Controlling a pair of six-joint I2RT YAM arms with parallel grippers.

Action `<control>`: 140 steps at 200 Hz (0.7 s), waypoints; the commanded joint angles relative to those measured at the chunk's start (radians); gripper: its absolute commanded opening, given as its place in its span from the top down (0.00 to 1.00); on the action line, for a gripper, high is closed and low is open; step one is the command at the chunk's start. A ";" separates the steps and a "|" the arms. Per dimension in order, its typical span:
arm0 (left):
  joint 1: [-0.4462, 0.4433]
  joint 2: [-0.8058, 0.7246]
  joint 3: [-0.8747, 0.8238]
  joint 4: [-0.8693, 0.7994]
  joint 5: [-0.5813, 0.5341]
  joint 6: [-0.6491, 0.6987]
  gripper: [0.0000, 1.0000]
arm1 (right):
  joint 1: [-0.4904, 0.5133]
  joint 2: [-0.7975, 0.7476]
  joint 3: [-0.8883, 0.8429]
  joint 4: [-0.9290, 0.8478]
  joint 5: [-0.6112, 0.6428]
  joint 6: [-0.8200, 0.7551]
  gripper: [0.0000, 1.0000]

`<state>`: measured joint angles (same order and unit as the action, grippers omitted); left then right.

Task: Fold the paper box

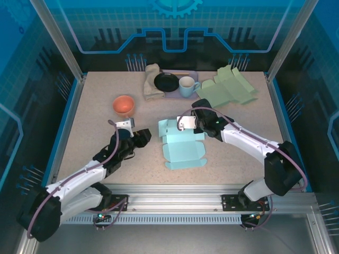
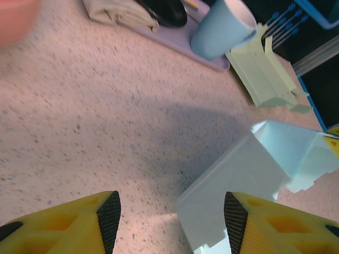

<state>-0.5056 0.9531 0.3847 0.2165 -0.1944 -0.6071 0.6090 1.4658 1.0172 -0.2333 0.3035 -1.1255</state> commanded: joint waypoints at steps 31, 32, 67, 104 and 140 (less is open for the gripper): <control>0.006 0.053 -0.094 0.209 -0.030 0.178 0.44 | 0.056 -0.071 -0.132 0.265 -0.016 -0.239 1.00; 0.007 0.056 -0.094 0.214 -0.028 0.181 0.44 | 0.056 -0.071 -0.132 0.266 -0.015 -0.238 1.00; 0.006 0.151 -0.102 0.309 0.022 0.231 0.46 | 0.069 0.008 -0.133 0.339 0.037 -0.248 1.00; 0.004 0.239 -0.106 0.379 0.067 0.245 0.49 | 0.079 0.075 -0.200 0.466 0.080 -0.248 1.00; 0.004 0.308 -0.105 0.428 0.072 0.246 0.52 | 0.082 0.123 -0.294 0.638 0.079 -0.265 1.00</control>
<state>-0.5056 1.2243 0.2909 0.5598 -0.1532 -0.3885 0.6739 1.5482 0.7753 0.2516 0.3634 -1.3708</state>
